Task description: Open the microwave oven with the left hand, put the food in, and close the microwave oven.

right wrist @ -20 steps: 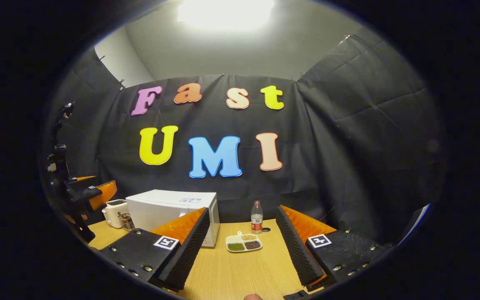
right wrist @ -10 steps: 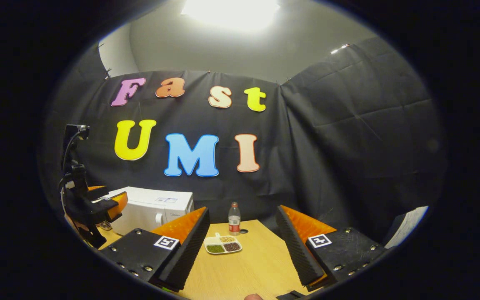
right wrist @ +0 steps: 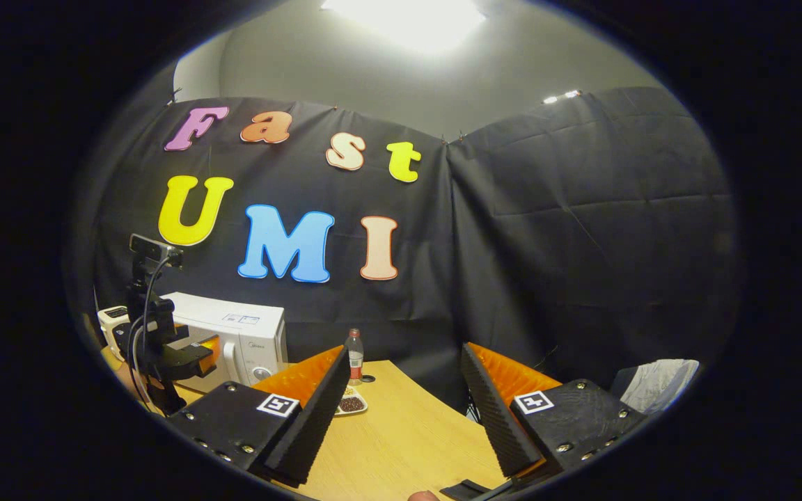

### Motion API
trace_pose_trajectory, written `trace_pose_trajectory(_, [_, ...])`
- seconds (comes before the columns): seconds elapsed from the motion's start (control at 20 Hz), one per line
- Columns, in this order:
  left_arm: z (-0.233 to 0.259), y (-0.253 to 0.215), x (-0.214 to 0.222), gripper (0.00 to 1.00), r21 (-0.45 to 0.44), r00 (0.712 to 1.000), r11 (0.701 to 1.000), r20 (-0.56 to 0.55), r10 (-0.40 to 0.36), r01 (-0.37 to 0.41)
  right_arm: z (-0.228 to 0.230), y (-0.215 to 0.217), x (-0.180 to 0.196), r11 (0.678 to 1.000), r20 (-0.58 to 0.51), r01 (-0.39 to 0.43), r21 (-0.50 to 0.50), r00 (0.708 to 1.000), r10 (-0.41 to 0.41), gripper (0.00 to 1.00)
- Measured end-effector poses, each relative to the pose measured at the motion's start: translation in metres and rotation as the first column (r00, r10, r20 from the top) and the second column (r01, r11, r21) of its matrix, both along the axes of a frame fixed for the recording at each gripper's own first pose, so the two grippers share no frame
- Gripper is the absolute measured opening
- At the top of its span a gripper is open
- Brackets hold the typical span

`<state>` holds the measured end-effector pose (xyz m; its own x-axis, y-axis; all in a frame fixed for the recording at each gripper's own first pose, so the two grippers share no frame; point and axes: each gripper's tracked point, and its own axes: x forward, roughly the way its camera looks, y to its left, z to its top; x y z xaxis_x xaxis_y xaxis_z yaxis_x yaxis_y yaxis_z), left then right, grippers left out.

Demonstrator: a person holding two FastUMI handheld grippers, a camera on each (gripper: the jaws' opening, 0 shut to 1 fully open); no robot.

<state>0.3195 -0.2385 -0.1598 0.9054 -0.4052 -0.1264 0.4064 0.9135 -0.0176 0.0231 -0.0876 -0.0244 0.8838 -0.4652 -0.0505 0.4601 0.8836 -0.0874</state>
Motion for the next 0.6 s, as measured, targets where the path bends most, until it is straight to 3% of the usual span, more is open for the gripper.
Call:
trace_pose_trajectory(0.05, [-0.010, -0.004, 0.005, 0.96, 0.009, 1.000, 1.000, -0.012, -0.005, 0.005, 0.001, -0.001, 0.000, 1.000, -0.002, 0.009, -0.008, 1.000, -0.009, 0.96])
trace_pose_trajectory(0.15, [-0.029, -0.014, 0.011, 0.97, 0.023, 0.999, 1.000, -0.042, -0.020, 0.021, 0.003, -0.002, -0.004, 0.999, -0.005, 0.033, -0.021, 0.999, -0.033, 0.97])
trace_pose_trajectory(0.2, [-0.039, -0.020, 0.012, 0.92, 0.026, 0.998, 0.999, -0.058, -0.030, 0.031, 0.003, -0.002, -0.007, 0.999, -0.009, 0.045, -0.027, 0.999, -0.045, 0.96])
trace_pose_trajectory(0.25, [-0.046, -0.027, 0.014, 0.96, 0.029, 0.997, 0.999, -0.070, -0.039, 0.041, 0.002, -0.004, -0.010, 0.998, -0.013, 0.056, -0.031, 0.998, -0.057, 0.97])
trace_pose_trajectory(0.6, [-0.085, -0.058, 0.019, 0.91, 0.074, 0.987, 0.993, -0.138, -0.084, 0.095, -0.002, -0.010, -0.025, 0.993, -0.038, 0.111, -0.036, 0.993, -0.113, 0.97])
